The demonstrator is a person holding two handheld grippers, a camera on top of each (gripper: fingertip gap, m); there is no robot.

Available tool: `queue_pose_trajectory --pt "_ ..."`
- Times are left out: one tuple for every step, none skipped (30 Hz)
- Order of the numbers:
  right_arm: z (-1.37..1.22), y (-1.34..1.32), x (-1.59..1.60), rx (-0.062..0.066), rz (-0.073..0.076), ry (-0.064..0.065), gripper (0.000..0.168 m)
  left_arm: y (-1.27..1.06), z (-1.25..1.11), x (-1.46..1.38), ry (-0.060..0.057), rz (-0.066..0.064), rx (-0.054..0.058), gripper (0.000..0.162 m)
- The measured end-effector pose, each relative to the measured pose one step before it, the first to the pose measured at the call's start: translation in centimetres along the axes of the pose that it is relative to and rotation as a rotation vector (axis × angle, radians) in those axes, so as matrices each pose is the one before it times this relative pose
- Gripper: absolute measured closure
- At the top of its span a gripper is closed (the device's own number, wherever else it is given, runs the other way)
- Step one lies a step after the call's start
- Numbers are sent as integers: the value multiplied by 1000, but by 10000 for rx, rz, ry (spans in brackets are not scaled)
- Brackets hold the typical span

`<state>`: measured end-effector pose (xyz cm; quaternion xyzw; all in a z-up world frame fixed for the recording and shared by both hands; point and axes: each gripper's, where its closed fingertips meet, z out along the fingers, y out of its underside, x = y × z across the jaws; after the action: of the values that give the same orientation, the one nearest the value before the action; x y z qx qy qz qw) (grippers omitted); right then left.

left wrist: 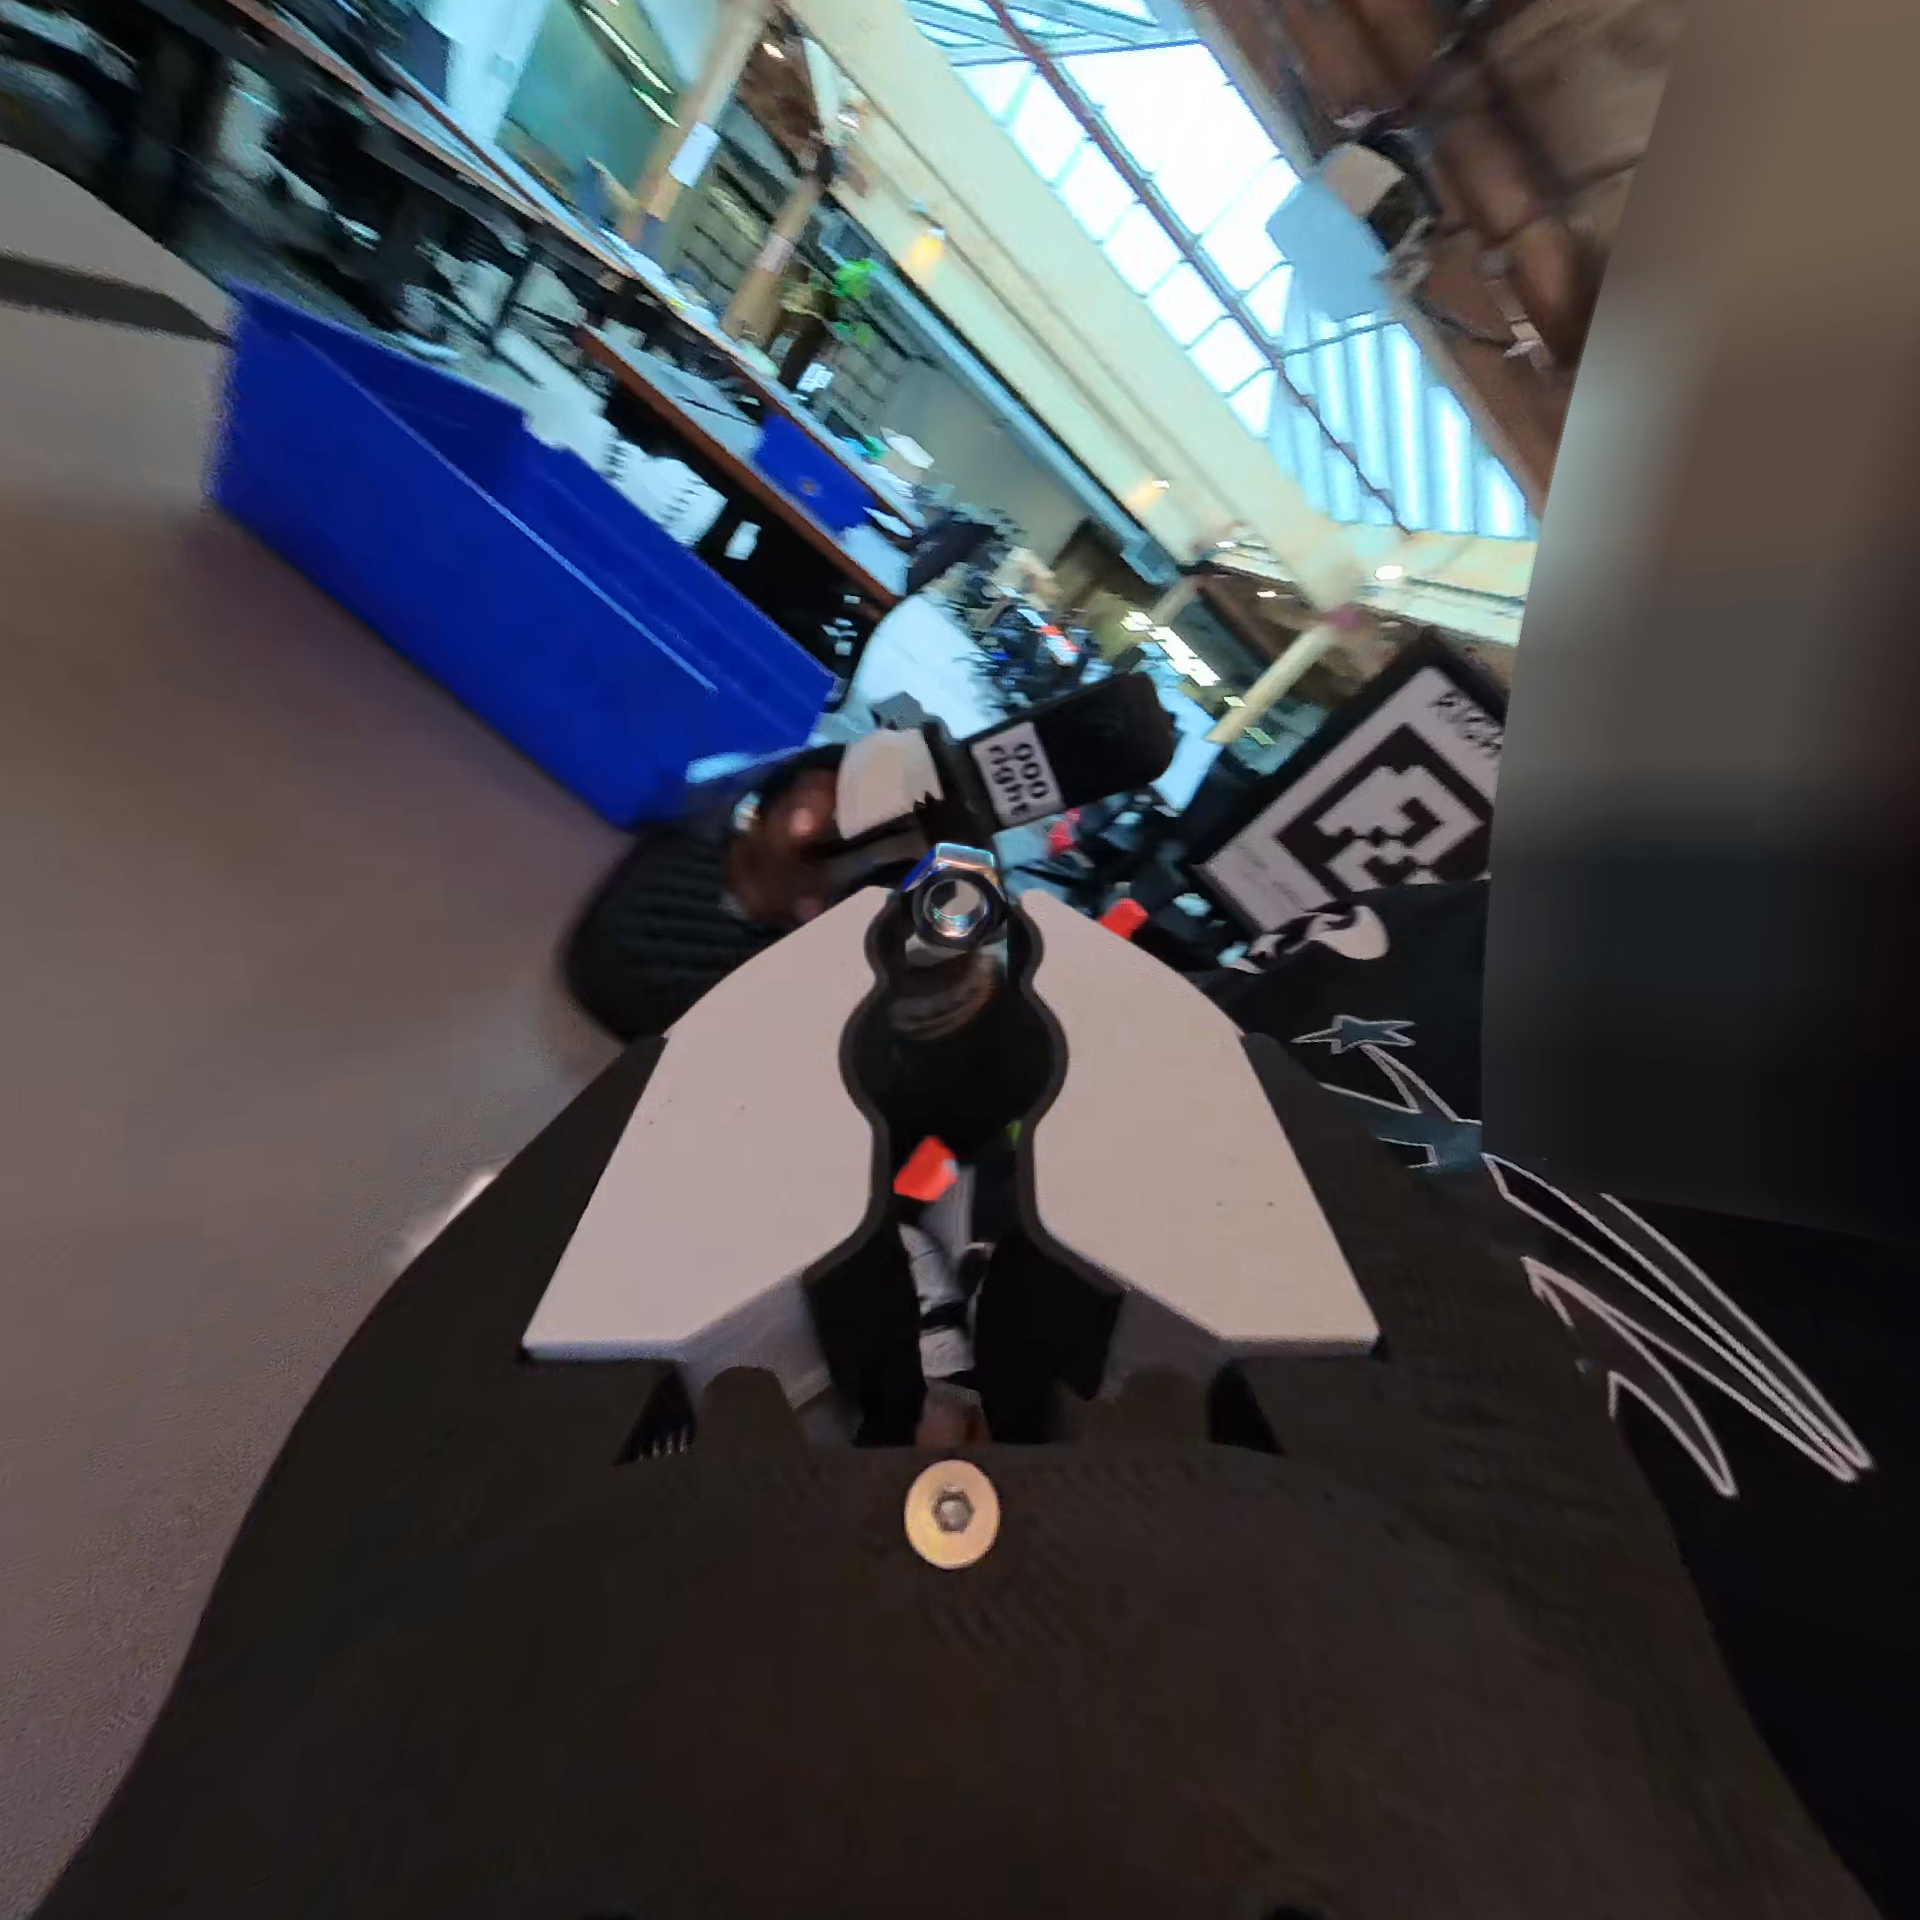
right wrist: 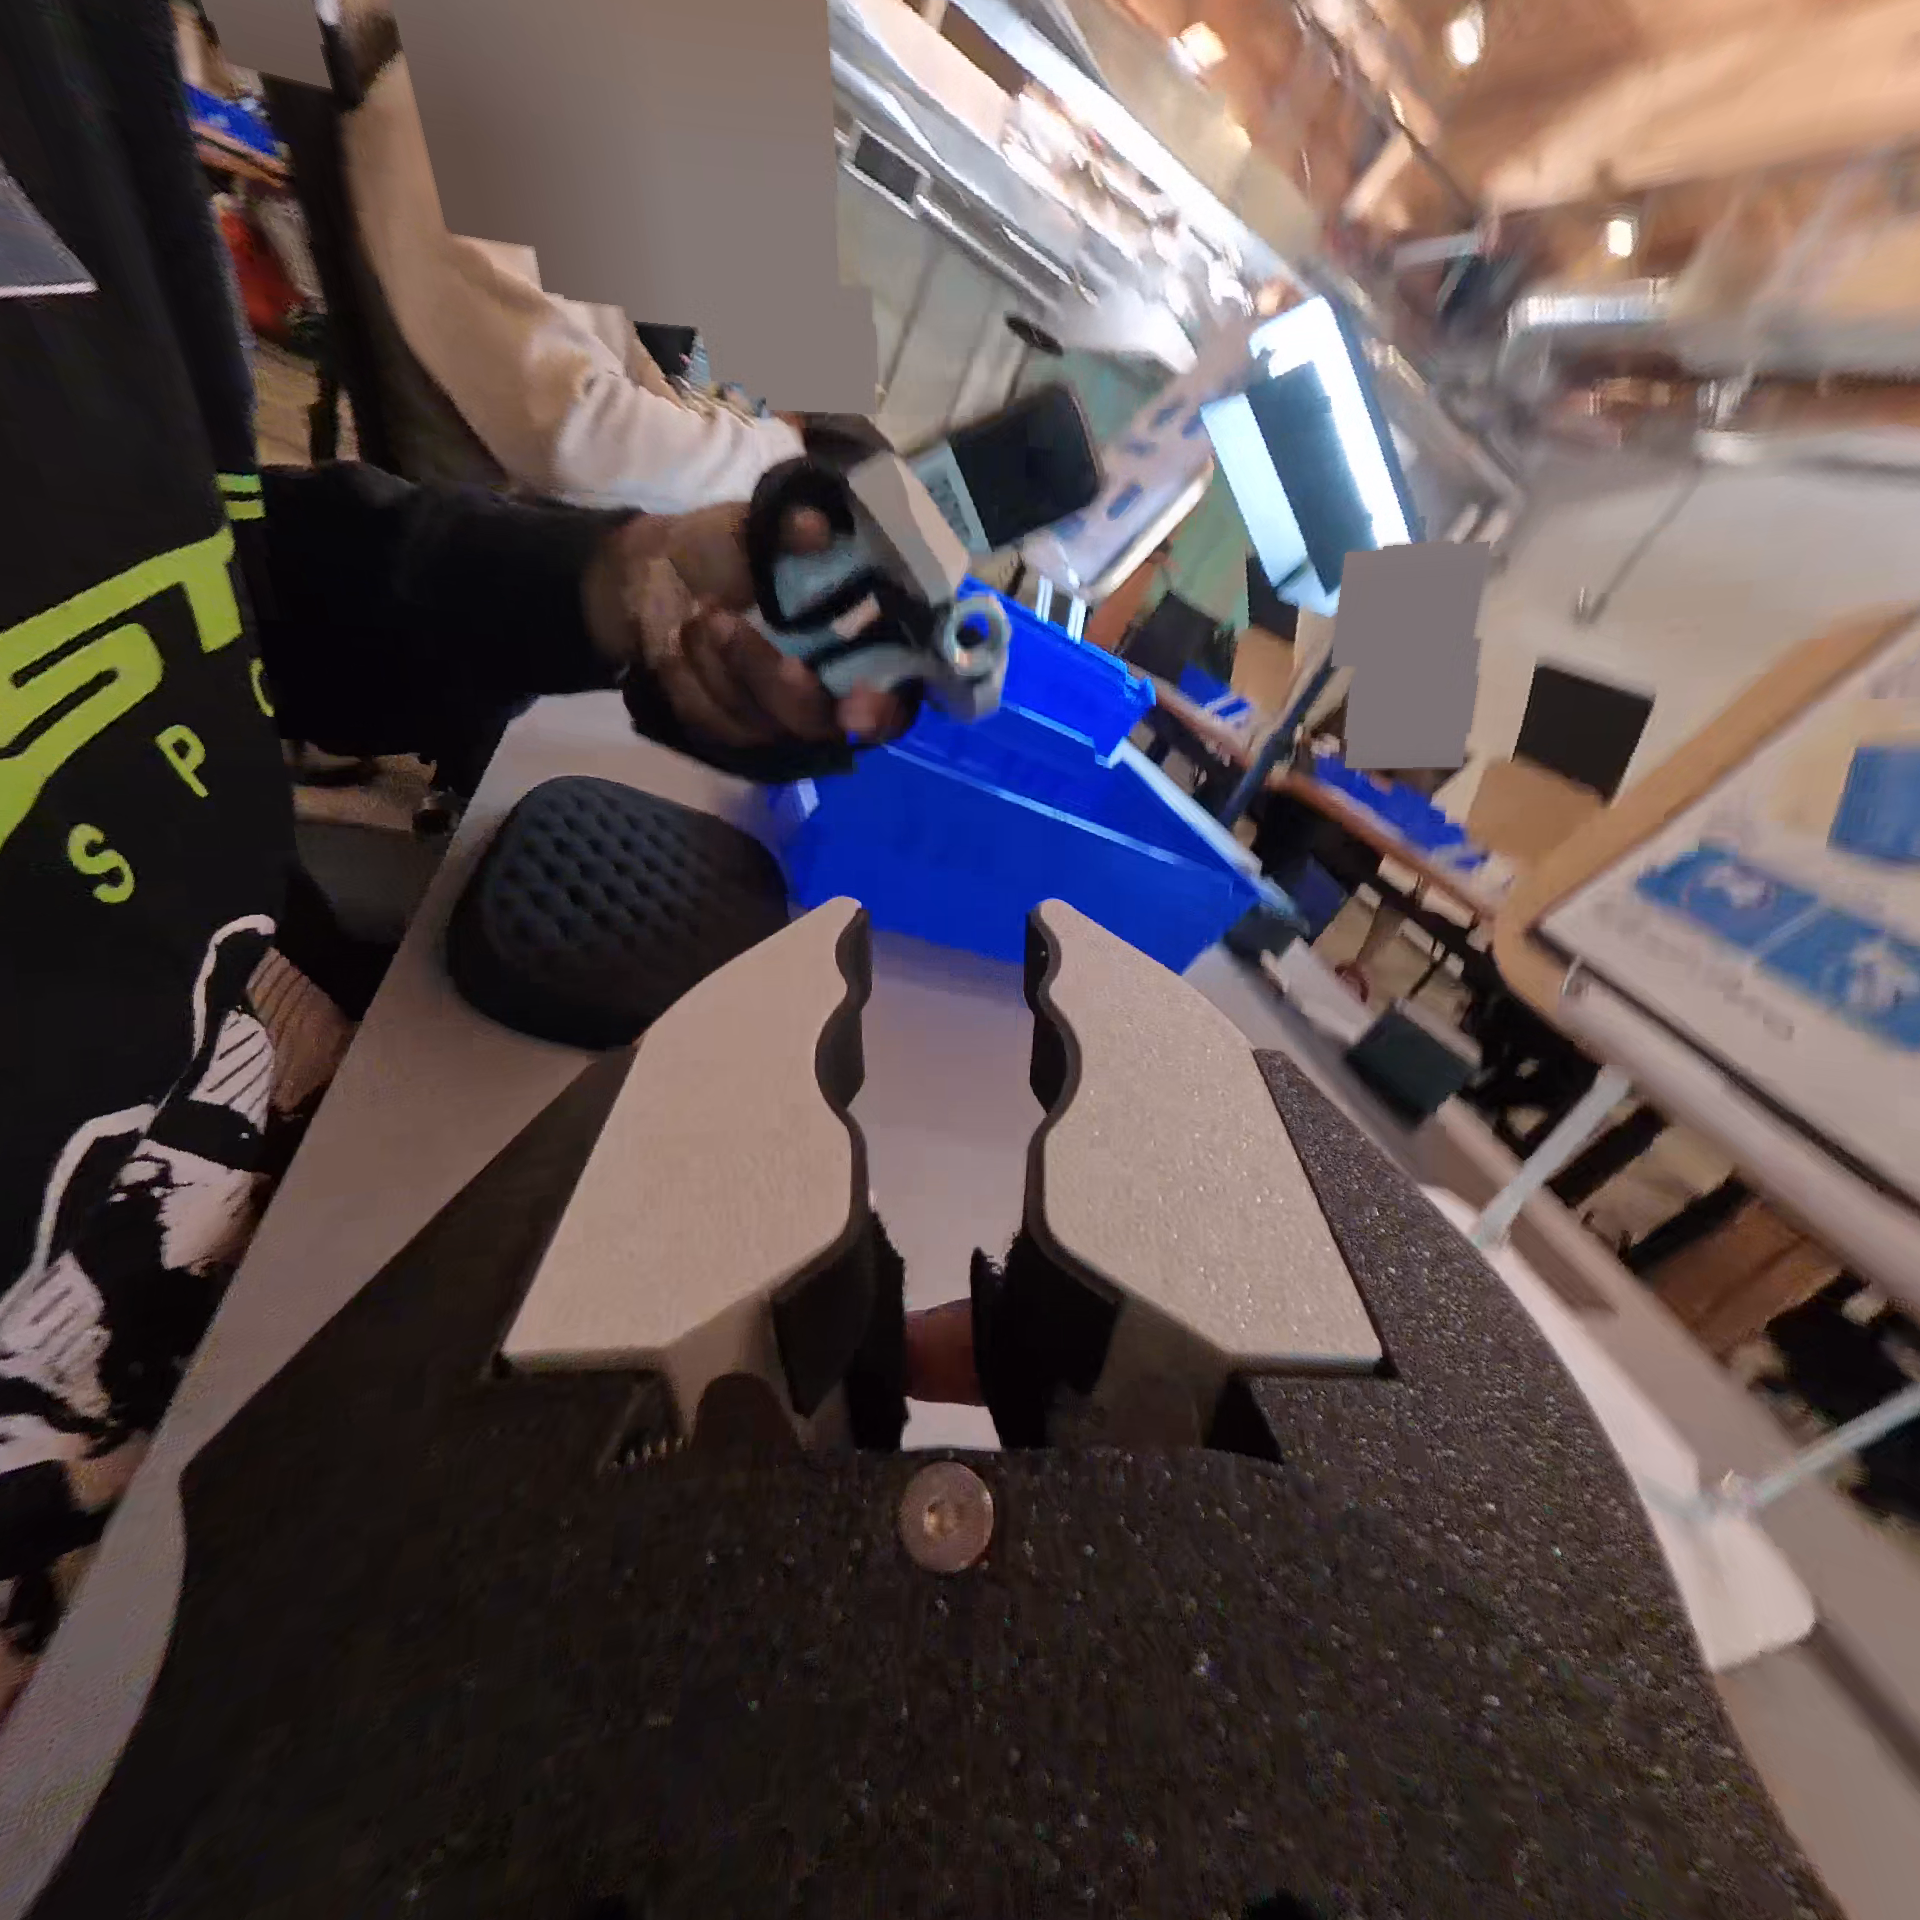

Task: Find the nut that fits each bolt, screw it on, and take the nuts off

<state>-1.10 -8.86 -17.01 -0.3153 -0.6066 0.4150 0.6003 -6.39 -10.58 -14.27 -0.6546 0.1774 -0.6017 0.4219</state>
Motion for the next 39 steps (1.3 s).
queue_pose_trajectory --pt "410 -466 -170 127 -373 -128 139 510 928 395 421 -327 -9 143" --pt "386 -411 -180 114 -292 -146 138 534 798 285 412 -356 -90 143" --pt "354 -469 -160 163 -254 -122 136 445 669 125 346 -287 -79 143" --pt "306 -490 -143 194 -216 -100 134 321 526 -129 182 -246 -38 143" --pt "254 -439 -104 166 -163 -81 133 245 395 -182 139 -204 -49 144" --pt "212 -310 -83 104 -114 -65 133 205 285 -145 136 -148 -63 144" --pt "158 -159 -55 33 -81 -53 133 134 200 -81 116 -127 -42 144" --pt "123 -25 -56 -28 -67 -49 133 104 150 -17 112 -99 -46 143" --pt "101 21 -65 -37 -62 -41 134 172 130 10 94 -54 -103 143" --pt "71 19 -36 -7 -47 -16 135 168 101 -3 62 -27 -100 143" --pt "53 20 -59 -1 -25 -21 136 135 87 -60 18 -39 -77 143" --pt "48 65 -77 -34 -17 -43 138 80 63 -33 24 -25 -43 143" --pt "16 82 -49 -55 -32 -22 144 49 24 5 40 -16 -32 143" --pt "-1 48 -6 -36 -26 7 149 49 1 -31 14 -2 -40 143" --pt "-15 112 -42 -74 28 -17 149 21 -6 -69 -28 26 -26 143" --pt "-40 252 -90 -176 75 -83 149 63 -34 -206 -146 115 -71 143" --pt "-129 337 -71 -239 119 -90 149 142 -55 -393 -311 243 -133 142" --pt "-285 411 125 -246 209 25 150 176 -171 -793 -624 373 -179 136" --pt "-407 723 166 -389 370 4 149 407 -287 -1438 -1117 547 -361 125" --pt "-441 1341 -73 -743 639 -229 150 612 -363 -1919 -1484 672 -480 116" --pt "-377 2005 -176 -1142 841 -351 150 763 -337 -1949 -1505 728 -521 110" --pt "-212 2406 12 -1389 774 -214 150 802 -242 -1667 -1291 665 -483 109" --pt "19 2437 110 -1441 566 -107 150 687 -127 -1183 -912 521 -344 109" --pt "258 2153 25 -1321 412 -138 150 594 -36 -828 -624 327 -264 109" --pt "427 1590 -89 -1045 336 -215 149 586 55 -624 -453 202 -264 109" --pt "511 1000 -155 -745 283 -255 149 575 133 -505 -377 188 -260 109" --pt "535 605 -197 -545 219 -270 149 543 192 -382 -317 244 -245 109" --pt "509 381 -172 -444 142 -232 149 452 204 -101 -174 258 -191 109" --pt "491 307 -108 -423 54 -158 149 336 202 89 -61 212 -132 111" --pt "463 296 -10 -414 -16 -60 149 229 175 216 34 152 -80 112" --pt "401 243 78 -371 -42 14 150 167 135 222 61 109 -55 112" --pt "332 162 41 -284 -28 -1 150 169 83 85 13 98 -72 113" --pt "264 80 -25 -182 -7 -43 150 177 35 -79 -65 79 -80 113" --pt "200 27 -36 -118 12 -49 150 128 -23 -152 -82 45 -46 113" --pt "163 92 -4 -123 13 -21 149 92 -43 -107 -29 19 -12 114" --pt "103 75 18 -88 -2 3 149 67 -63 0 44 3 9 115" --pt "23 -61 10 21 6 -11 149 -1 -65 49 76 -26 50 116" --pt "-1 -49 -2 38 28 -33 149 -37 -45 -21 25 -69 71 116" --pt "38 51 21 -26 53 -24 149 -29 -26 -59 5 -62 52 116"
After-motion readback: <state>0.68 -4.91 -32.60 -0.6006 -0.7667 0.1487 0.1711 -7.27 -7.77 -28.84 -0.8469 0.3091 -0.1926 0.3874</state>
